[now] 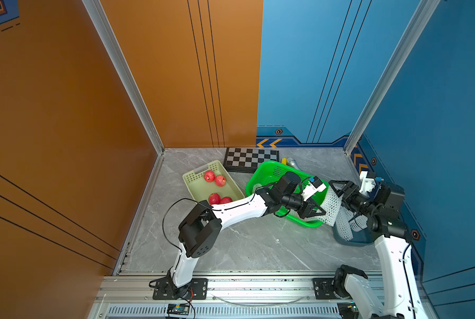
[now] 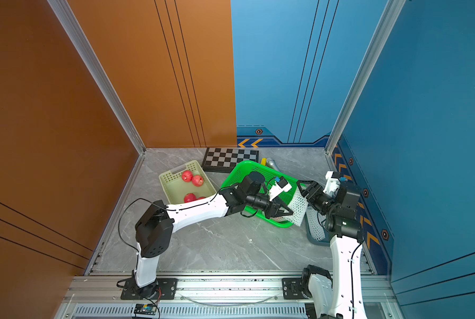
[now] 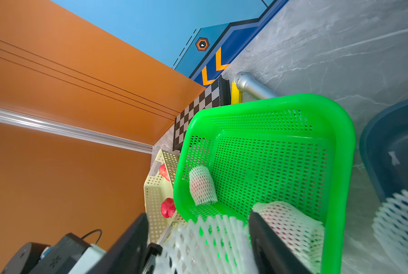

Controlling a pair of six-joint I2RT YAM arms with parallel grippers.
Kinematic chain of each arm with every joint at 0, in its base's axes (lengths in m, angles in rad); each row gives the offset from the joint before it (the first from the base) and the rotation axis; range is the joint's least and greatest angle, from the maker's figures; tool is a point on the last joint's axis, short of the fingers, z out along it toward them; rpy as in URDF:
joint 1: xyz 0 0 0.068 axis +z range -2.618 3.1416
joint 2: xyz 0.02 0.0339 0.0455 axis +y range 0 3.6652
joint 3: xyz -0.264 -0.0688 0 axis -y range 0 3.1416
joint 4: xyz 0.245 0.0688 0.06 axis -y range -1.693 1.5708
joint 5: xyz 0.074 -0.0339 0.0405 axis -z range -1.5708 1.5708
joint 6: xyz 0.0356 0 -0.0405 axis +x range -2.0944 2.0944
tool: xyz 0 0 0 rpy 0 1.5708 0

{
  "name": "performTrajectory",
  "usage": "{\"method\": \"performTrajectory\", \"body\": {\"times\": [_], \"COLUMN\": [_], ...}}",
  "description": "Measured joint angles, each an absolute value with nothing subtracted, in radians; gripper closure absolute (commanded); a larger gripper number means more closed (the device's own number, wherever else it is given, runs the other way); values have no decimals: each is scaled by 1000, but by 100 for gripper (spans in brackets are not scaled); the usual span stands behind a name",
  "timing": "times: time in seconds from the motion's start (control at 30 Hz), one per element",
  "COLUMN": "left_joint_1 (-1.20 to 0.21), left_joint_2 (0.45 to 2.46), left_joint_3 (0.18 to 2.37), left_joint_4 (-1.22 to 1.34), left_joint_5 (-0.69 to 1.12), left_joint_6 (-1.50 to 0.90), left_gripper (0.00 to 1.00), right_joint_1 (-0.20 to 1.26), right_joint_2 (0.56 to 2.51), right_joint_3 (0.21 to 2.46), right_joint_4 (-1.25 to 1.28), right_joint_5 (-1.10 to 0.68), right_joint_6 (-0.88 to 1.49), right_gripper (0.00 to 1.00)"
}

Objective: Remove foam nets from apples
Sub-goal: Place the foam net into the storage box.

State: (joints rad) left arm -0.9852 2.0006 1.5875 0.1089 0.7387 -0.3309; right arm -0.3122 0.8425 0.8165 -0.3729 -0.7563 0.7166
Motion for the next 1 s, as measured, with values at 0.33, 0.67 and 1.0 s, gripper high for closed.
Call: {"method": "performTrajectory", "body": {"times": [0.33,0.67,1.0], "left_joint_1": [-979,-854,-751], "left_joint_2": [1995,1786,1590], "left_joint_3": [1571,1313,1169], "left_joint_4": [116,109,117], "left_joint_5": [760,725,681], "left_joint_6": [-326,-325,-325], "left_gripper": [1,2,2], "right_joint_1": [-337,-500,-390], "right_joint_2": [816,827,895], "right_joint_3": [805,811,867], "right_joint_4": [-360,-524,-698], "right_joint_5": [-756,-509,82], "right_joint_6": [730,542,377], "right_gripper": [79,71,37]}}
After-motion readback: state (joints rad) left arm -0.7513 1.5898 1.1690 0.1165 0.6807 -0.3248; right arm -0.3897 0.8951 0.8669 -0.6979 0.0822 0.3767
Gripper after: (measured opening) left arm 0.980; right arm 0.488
